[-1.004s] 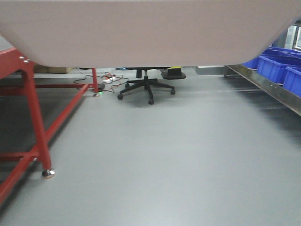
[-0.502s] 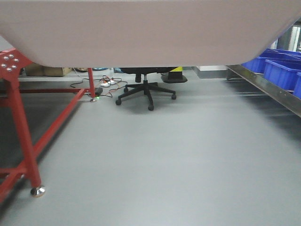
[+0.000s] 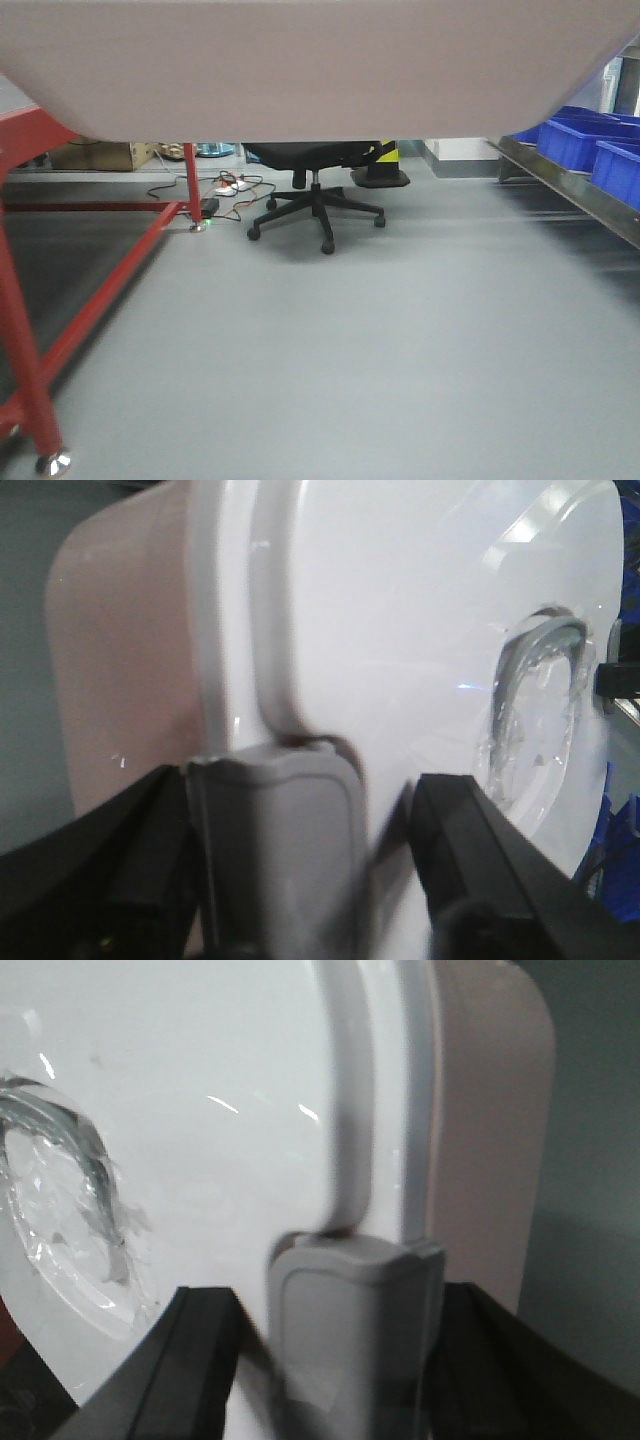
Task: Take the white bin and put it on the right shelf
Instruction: 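Carry the bin in both grippers while driving toward the shelving rack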
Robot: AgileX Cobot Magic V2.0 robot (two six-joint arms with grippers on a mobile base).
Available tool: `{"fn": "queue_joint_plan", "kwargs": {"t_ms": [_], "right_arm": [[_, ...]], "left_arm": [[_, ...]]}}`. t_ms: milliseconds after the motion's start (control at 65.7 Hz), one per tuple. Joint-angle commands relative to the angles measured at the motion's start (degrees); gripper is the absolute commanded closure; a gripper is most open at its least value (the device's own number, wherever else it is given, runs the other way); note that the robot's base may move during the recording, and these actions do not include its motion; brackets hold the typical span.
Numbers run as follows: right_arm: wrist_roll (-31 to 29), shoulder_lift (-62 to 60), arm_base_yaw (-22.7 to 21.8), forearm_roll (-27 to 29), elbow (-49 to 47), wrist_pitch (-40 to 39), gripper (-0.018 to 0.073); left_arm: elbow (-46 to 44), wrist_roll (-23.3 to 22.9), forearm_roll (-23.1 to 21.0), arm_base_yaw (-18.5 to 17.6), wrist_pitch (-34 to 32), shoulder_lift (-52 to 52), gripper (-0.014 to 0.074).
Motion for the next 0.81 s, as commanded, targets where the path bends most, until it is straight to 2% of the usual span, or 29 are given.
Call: {"fn": "queue_joint_plan", "kwargs": {"t_ms": [0, 791], "right_arm": [[-0.73, -0.86, 1.2, 12.62, -1.87, 6.17, 0.0224], [-0.73, -0.67, 1.2, 12.62, -1.87, 6.09, 0.0224]], "left_arm": [[-2.28, 0.5, -12.52, -1.55, 7.87, -0.96, 0.0302], [-2.28, 0.5, -12.52, -1.55, 7.87, -0.96, 0.0302]]}}
